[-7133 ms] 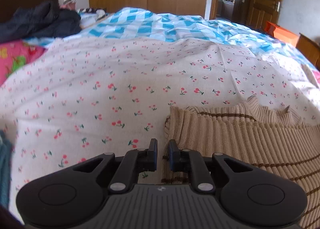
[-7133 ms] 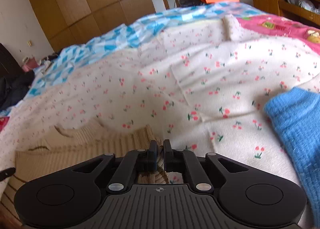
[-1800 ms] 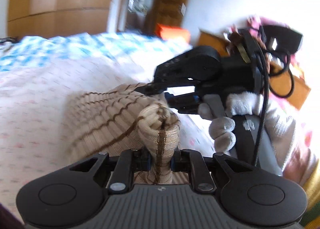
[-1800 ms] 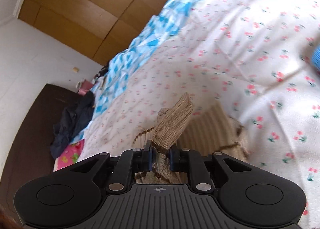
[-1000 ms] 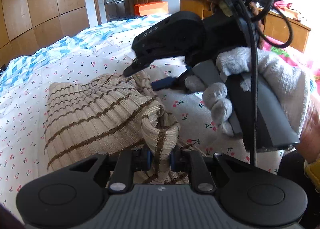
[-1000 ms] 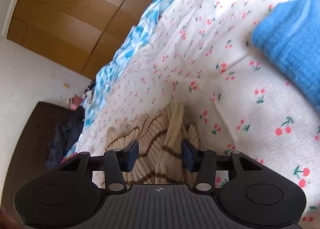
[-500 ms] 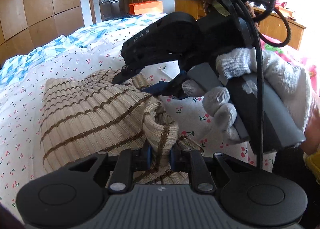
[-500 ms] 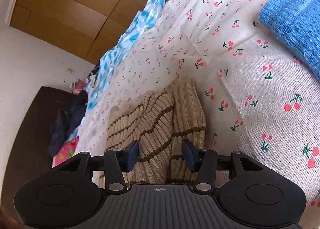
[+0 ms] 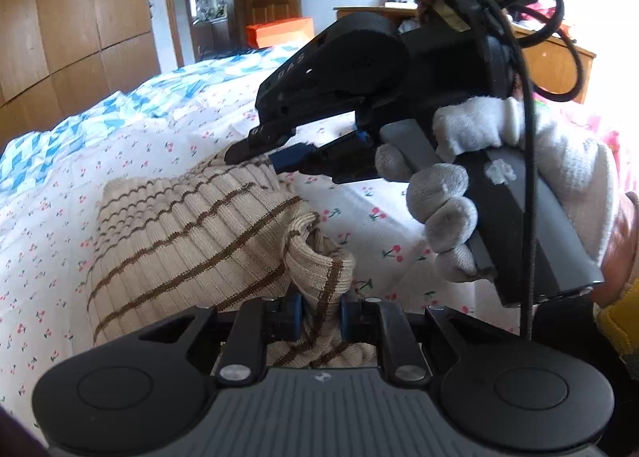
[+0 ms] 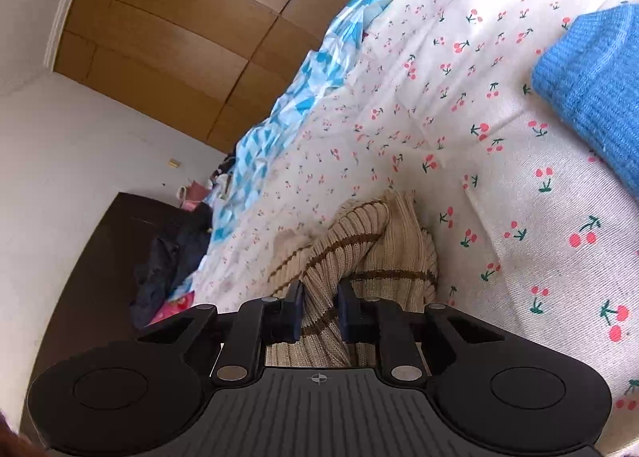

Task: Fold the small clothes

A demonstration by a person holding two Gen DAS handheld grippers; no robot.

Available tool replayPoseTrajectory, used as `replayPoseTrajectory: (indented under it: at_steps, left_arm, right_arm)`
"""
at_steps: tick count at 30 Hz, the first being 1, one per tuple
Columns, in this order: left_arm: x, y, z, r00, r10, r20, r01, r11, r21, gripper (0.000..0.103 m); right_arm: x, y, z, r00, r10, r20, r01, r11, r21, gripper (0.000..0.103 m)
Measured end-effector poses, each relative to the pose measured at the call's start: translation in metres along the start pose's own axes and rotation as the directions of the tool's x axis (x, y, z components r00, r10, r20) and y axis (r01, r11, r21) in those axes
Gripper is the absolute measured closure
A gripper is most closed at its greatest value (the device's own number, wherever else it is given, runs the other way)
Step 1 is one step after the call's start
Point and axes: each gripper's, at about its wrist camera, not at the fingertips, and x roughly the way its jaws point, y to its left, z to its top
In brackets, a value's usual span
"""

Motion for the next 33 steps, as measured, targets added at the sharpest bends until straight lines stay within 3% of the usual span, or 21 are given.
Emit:
replayPoseTrajectory:
  at_steps: [3, 13, 21, 26, 29, 31, 33]
  left_arm:
    - [0.011, -0.007, -0.004, 0.999, -0.018, -0.036, 0.019, 0.999, 0.026, 0.082]
    - [0.018, -0.009, -0.004, 0.998, -0.022, -0.062, 0.025, 0.999, 0.039, 0.082]
    - [0.003, -0.003, -0.004, 0.997, -0.059, -0.053, 0.060, 0.998, 0.020, 0.081]
    - [-0.019, 0.013, -0.007, 0.994, -0.108, -0.032, 0.106, 0.992, -0.065, 0.081]
    - [-0.031, 0.021, -0.009, 0.996, -0.093, -0.014, 0.092, 0.992, -0.088, 0.081]
    - [-0.038, 0.029, -0.010, 0.998, -0.070, 0.001, 0.070, 0.992, -0.101, 0.081]
    - [-0.040, 0.037, -0.011, 0.999, -0.039, 0.006, 0.039, 0.993, -0.113, 0.080]
  right_arm:
    - [0.013, -0.017, 0.001, 0.994, -0.104, -0.043, 0.104, 0.994, 0.011, 0.087]
    - [0.008, -0.018, -0.003, 0.996, -0.085, -0.032, 0.086, 0.996, 0.036, 0.082]
    - [-0.030, 0.027, -0.040, 0.971, -0.193, 0.139, 0.216, 0.960, -0.177, 0.082]
    - [-0.061, 0.044, -0.067, 0.981, -0.078, 0.180, 0.119, 0.966, -0.231, 0.082]
    - [-0.062, 0.050, -0.076, 0.990, -0.040, 0.137, 0.076, 0.961, -0.266, 0.082]
    - [-0.057, 0.052, -0.081, 0.991, -0.083, 0.106, 0.111, 0.952, -0.286, 0.082]
    - [-0.046, 0.049, -0.086, 0.975, -0.212, 0.073, 0.224, 0.927, -0.300, 0.082]
